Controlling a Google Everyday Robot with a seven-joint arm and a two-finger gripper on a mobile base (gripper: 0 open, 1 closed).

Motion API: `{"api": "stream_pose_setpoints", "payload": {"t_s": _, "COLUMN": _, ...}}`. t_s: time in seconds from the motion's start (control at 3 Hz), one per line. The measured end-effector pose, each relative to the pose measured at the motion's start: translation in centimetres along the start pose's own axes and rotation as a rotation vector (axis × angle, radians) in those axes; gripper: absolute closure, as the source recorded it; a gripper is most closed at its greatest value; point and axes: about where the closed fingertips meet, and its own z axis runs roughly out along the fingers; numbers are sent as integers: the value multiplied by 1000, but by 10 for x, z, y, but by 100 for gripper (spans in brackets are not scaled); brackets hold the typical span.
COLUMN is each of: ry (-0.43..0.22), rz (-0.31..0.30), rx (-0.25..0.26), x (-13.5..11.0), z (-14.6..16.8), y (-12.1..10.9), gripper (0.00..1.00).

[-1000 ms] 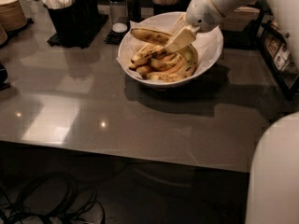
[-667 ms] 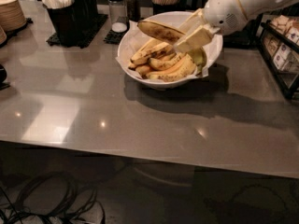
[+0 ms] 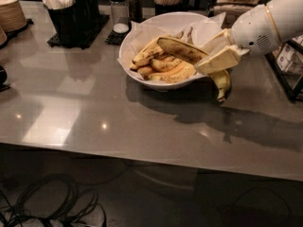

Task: Pick banana from white bowl

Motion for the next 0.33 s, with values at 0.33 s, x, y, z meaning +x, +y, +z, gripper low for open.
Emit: {"api": "stream_pose_setpoints", "payload": {"t_s": 0.33, "ry": 1, "rz": 2, "rx": -1, "x": 1, "z": 0, "y": 0, "gripper": 100}}
